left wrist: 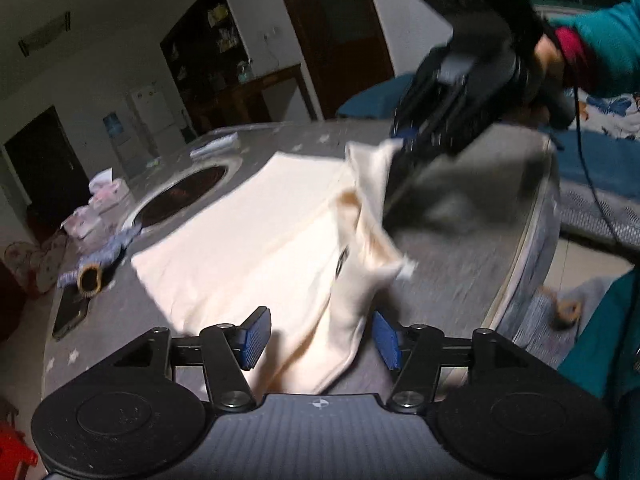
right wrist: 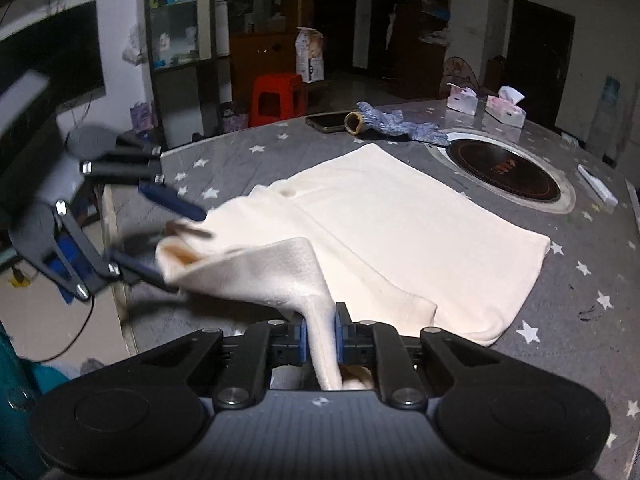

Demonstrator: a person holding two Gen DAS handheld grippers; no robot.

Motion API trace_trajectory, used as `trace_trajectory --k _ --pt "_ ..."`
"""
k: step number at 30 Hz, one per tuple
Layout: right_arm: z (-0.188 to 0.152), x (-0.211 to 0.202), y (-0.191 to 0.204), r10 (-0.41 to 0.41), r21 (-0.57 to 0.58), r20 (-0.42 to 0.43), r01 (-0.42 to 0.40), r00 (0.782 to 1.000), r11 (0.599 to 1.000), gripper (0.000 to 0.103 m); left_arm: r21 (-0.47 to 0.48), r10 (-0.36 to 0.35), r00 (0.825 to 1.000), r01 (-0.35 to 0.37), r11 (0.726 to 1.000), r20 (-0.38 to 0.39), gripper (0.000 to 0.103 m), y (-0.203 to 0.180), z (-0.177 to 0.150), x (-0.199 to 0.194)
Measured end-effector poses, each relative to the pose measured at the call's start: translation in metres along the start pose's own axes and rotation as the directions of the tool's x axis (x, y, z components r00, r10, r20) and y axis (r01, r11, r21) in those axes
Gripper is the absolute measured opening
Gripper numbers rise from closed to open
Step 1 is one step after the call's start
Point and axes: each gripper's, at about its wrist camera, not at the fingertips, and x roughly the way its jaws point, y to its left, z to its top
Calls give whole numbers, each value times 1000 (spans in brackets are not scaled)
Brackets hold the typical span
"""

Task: Fold clothes
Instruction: 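Grasp the sweatshirt hem with the left tool and lift it up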

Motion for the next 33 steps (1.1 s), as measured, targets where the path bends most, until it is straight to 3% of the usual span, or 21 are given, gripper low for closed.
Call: trace_trajectory --k 7,11,13,19,23,33 --pt "7 -1 -5 -20 35 2 20 1000 999 10 23 -5 1000 5 1000 -2 56 8 -8 6" --pt "6 -1 -5 -31 43 3 31 1000 999 10 -28 -33 999 33 999 -7 18 16 -11 9" --pt "3 -2 -3 -32 46 4 32 999 998 9 -59 -41 999 41 997 2 11 20 -10 6" --pt "-4 -14 6 -25 38 24 24 999 999 7 -123 -67 997 71 990 39 6 23 -7 -15" --pt "-6 -32 16 -4 10 43 4 999 1000 7 -115 -81 995 87 990 50 6 15 -3 -32" --pt "-19 -78 60 85 -70 -7 -85 996 994 7 -216 -116 990 130 968 77 5 -6 -3 -87"
